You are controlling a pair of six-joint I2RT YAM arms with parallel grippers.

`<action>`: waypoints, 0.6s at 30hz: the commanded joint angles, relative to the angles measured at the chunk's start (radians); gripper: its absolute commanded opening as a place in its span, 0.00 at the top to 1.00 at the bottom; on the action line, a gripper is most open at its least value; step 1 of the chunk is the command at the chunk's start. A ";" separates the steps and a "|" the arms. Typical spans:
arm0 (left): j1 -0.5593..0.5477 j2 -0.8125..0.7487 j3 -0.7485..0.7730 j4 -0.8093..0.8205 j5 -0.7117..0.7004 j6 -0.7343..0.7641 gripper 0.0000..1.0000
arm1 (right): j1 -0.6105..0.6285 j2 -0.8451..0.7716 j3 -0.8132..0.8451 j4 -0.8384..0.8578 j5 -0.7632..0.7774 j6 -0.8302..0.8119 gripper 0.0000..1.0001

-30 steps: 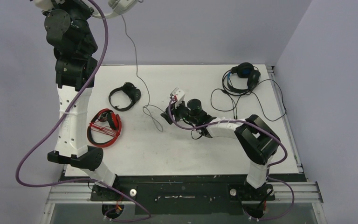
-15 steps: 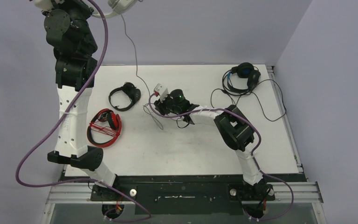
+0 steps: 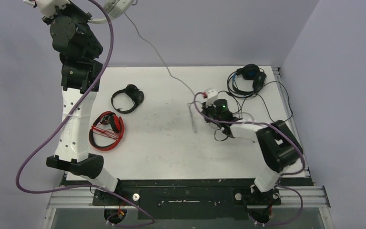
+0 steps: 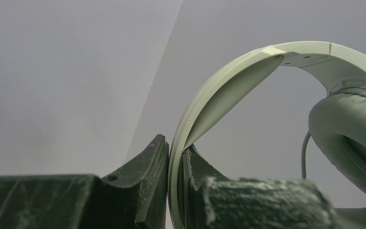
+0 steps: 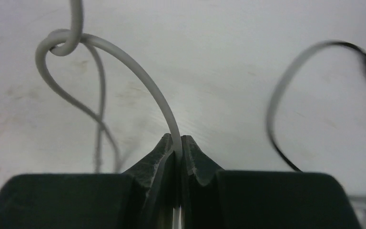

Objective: Wrap the headphones
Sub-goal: Untie the headphones cable from the headphones.

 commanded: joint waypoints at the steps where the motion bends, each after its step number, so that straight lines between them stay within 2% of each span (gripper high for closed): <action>1: 0.004 -0.079 -0.081 0.255 -0.121 0.085 1.00 | -0.145 -0.298 -0.169 -0.066 0.274 0.155 1.00; 6: 0.015 -0.099 -0.176 0.298 -0.206 0.130 1.00 | -0.413 -0.511 -0.174 -0.314 0.477 0.367 1.00; 9: 0.040 -0.129 -0.269 0.333 -0.229 0.133 1.00 | -0.495 -0.587 -0.069 -0.517 0.704 0.491 1.00; 11: 0.060 -0.150 -0.332 0.348 -0.251 0.121 1.00 | -0.537 -0.611 0.039 -0.643 0.804 0.559 1.00; 15: 0.145 -0.200 -0.491 0.333 -0.257 0.018 1.00 | -0.602 -0.652 0.247 -0.802 0.905 0.579 1.00; 18: 0.239 -0.215 -0.589 0.251 -0.225 -0.158 1.00 | -0.610 -0.688 0.318 -0.850 0.946 0.630 1.00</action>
